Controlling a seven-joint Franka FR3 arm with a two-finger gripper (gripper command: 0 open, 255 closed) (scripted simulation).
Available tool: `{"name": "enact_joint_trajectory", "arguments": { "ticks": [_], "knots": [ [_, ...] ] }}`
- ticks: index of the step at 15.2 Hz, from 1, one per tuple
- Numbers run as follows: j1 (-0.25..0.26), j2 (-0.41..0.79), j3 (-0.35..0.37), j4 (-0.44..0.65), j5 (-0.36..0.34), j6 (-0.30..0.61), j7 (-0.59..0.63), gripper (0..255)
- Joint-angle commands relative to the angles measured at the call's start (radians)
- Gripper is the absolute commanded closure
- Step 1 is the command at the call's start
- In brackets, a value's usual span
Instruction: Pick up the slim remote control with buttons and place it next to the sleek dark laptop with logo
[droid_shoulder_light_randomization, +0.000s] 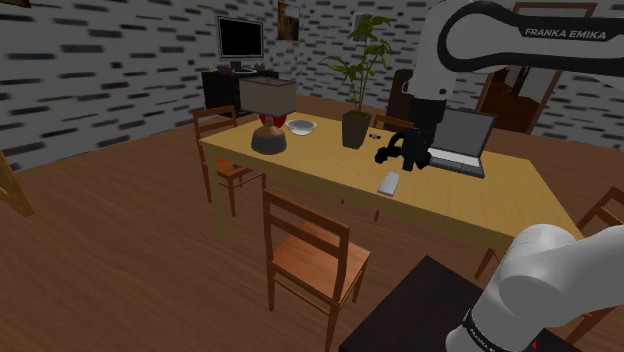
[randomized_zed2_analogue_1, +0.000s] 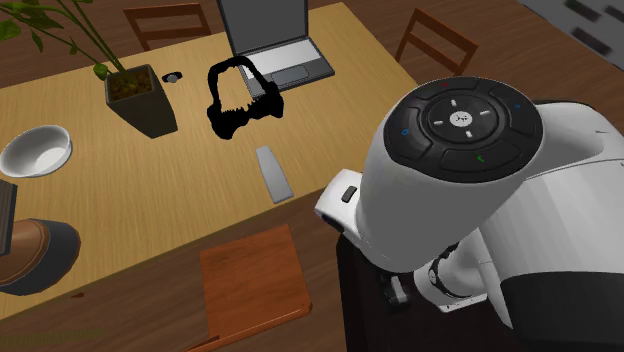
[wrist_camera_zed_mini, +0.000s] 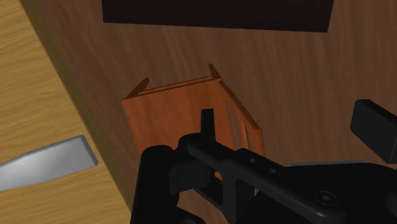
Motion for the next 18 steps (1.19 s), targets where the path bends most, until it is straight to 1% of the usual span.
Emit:
{"name": "enact_joint_trajectory", "arguments": {
  "ticks": [1,10,18],
  "knots": [
    [0.000,0.000,0.000,0.000,0.000,0.000,0.000,0],
    [-0.101,0.260,-0.016,0.031,-0.008,0.246,0.198,0],
    [-0.181,0.494,-0.055,0.114,-0.016,0.414,0.363,0]
  ]
}}
